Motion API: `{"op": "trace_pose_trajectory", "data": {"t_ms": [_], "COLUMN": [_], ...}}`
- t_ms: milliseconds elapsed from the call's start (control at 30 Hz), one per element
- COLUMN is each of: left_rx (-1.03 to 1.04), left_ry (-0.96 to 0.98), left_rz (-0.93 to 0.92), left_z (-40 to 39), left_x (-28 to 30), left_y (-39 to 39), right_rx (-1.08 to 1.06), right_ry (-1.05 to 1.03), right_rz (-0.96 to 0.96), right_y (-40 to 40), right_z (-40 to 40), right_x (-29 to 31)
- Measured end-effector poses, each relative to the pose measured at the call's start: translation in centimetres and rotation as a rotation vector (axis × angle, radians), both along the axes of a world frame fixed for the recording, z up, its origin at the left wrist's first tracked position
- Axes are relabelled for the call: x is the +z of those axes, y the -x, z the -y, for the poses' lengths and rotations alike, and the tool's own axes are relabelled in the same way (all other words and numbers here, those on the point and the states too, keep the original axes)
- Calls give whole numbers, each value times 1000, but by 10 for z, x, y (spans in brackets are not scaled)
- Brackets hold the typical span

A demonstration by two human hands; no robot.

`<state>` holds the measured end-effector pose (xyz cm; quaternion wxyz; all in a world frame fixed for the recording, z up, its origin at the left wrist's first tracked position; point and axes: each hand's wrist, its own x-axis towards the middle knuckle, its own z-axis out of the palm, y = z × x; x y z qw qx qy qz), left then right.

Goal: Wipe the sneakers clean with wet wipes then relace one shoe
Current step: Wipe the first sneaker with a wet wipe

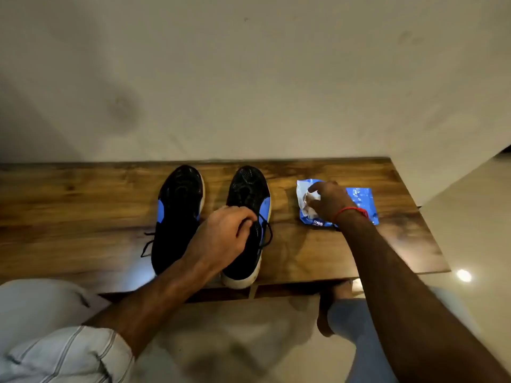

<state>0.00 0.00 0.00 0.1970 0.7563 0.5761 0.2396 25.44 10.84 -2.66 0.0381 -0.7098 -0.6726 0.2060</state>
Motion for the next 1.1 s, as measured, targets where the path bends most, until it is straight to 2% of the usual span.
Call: {"op": "trace_pose_trajectory", "data": {"t_ms": [67, 200, 267, 367, 467, 567, 667, 767, 867, 900, 967, 1033, 1100], "left_rx": [-35, -25, -1, 13, 87, 159, 177, 246, 352, 354, 285, 193, 147], "left_ry": [15, 95, 143, 217, 295, 332, 383, 539, 727, 763, 790, 742, 525], "left_rz": [-45, -221, -248, -225, -132, -56, 145, 363, 664, 701, 655, 538, 271], "left_z": [2, 8, 7, 6, 6, 8, 1, -10, -15, -16, -17, -18, -22], "left_x": [-4, -3, -3, 0, -2, 1, -2, -1, 10, 13, 15, 14, 11], "left_y": [-12, -31, -23, -10, 5, 12, 8, 9, 27, 34, 43, 42, 37], "right_rx": [19, -53, -74, -118, -143, -121, -66, 22, 41, 43, 53, 78, 127], "right_ry": [63, 109, 65, -38, -106, -84, -51, -40, -83, -99, -80, -71, -78], "right_rz": [107, 134, 108, -49, -236, -450, -528, -588, -686, -712, -786, -771, -715], "right_y": [4, 4, 8, 18, 22, 34, 50, 63, 68, 69, 70, 71, 73], "right_z": [-1, -1, -3, -2, 6, 13, 16, 13, 7, 5, 5, 8, 13], "right_x": [-3, -13, -13, 6, 24, 21, 14, 17, 31, 33, 40, 40, 42]}}
